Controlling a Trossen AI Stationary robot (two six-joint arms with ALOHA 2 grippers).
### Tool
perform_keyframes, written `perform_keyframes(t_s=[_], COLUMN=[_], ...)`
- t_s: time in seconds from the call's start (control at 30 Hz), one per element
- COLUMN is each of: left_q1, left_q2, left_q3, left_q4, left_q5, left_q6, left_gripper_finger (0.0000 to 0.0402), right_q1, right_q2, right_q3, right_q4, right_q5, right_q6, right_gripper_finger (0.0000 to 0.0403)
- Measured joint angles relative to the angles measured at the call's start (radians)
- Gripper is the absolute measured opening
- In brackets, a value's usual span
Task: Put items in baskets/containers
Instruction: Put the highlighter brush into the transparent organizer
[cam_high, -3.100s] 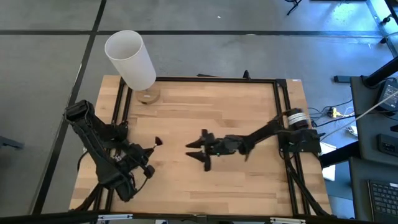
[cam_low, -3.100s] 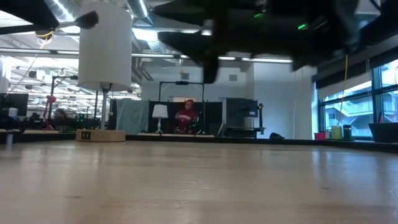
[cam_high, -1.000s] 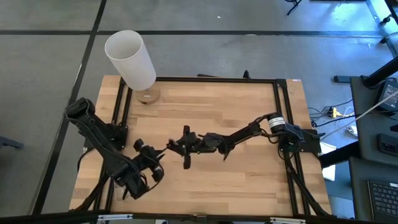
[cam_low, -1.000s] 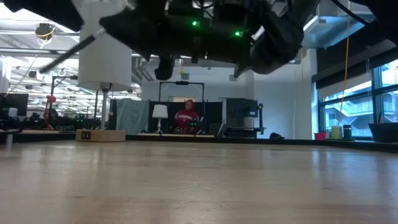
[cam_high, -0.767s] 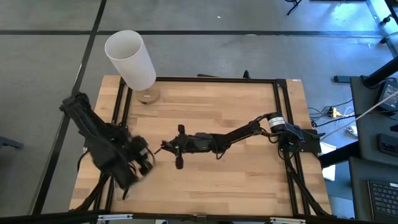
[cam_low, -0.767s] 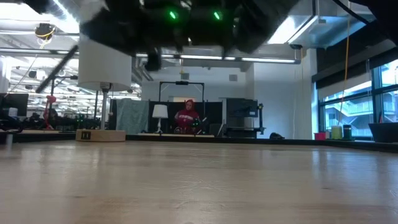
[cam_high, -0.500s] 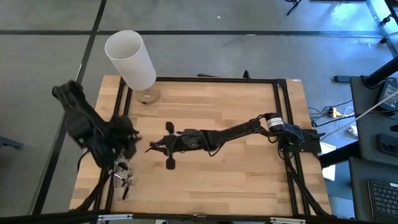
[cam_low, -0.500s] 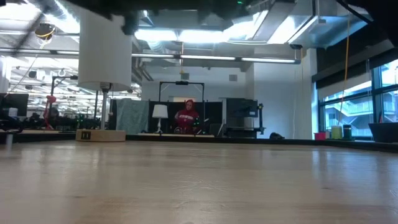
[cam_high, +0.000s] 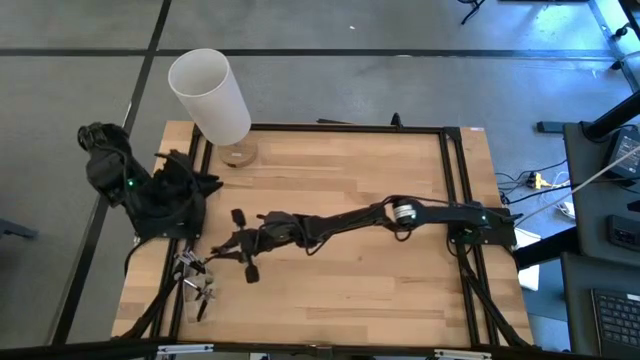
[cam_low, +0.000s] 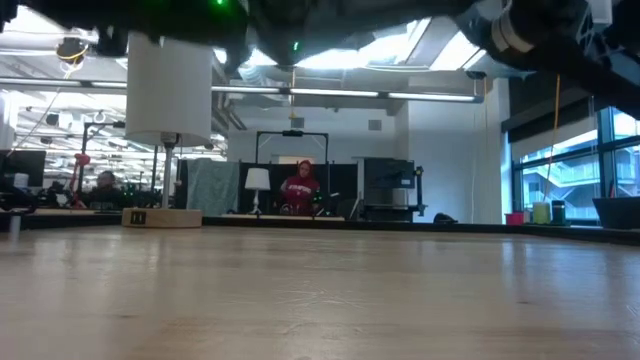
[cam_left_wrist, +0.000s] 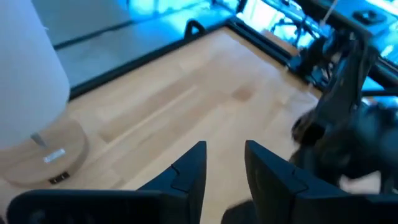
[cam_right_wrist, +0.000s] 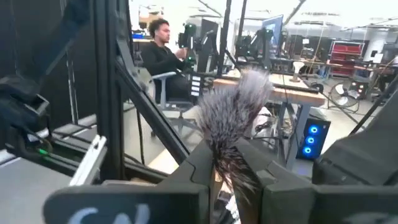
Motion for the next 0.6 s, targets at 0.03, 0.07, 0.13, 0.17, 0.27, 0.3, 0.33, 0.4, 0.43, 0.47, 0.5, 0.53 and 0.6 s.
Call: perform_keyframes(t_s=[0.03, 0.07, 0.13, 0.17, 0.27, 0.3, 0.33, 0.4, 0.43, 0.47, 0.5, 0.53, 0.6], left_q1=[0.008, 0.016, 0.031, 0.036, 0.053, 0.059, 0.065, 0.079, 0.088, 0.098, 0.109, 0.119, 0.140], left_q2=[0.001, 0.002, 0.005, 0.008, 0.024, 0.030, 0.036, 0.049, 0.058, 0.067, 0.075, 0.082, 0.098], left_q3=[0.000, 0.000, 0.000, 0.000, 0.000, 0.000, 0.000, 0.000, 0.000, 0.000, 0.000, 0.000, 0.000], left_q4=[0.001, 0.001, 0.000, 0.000, 0.000, 0.001, 0.000, 0.000, 0.001, 0.001, 0.001, 0.000, 0.000], left_q5=[-0.010, -0.013, -0.009, -0.002, 0.009, 0.008, 0.006, 0.005, 0.005, 0.005, 0.005, 0.005, 0.005], left_q6=[0.000, 0.000, 0.000, 0.004, 0.033, 0.042, 0.049, 0.066, 0.074, 0.081, 0.087, 0.092, 0.097], left_gripper_finger=[0.0104, 0.0104, 0.0104, 0.0104, 0.0103, 0.0103, 0.0102, 0.0103, 0.0102, 0.0102, 0.0102, 0.0102, 0.0102], right_q1=[-0.001, -0.002, -0.006, -0.009, -0.018, -0.021, -0.024, -0.029, -0.030, -0.033, -0.034, -0.035, -0.034], right_q2=[0.023, 0.028, 0.038, 0.042, 0.056, 0.058, 0.059, 0.060, 0.060, 0.060, 0.059, 0.059, 0.061], right_q3=[0.015, 0.001, -0.022, -0.022, -0.022, -0.022, -0.022, -0.022, -0.022, -0.022, -0.022, -0.022, -0.022], right_q4=[0.002, 0.046, 0.101, 0.102, 0.108, 0.104, 0.099, 0.101, 0.105, 0.109, 0.110, 0.109, 0.105], right_q5=[-0.004, -0.007, -0.008, -0.008, -0.008, -0.008, -0.009, -0.018, -0.027, -0.036, -0.046, -0.055, -0.068], right_q6=[-0.006, -0.013, -0.015, -0.015, -0.019, -0.019, -0.019, -0.019, -0.019, -0.020, -0.025, -0.035, -0.058], right_gripper_finger=[0.0038, 0.0038, 0.0038, 0.0038, 0.0038, 0.0039, 0.0039, 0.0039, 0.0039, 0.0039, 0.0039, 0.0039, 0.0039])
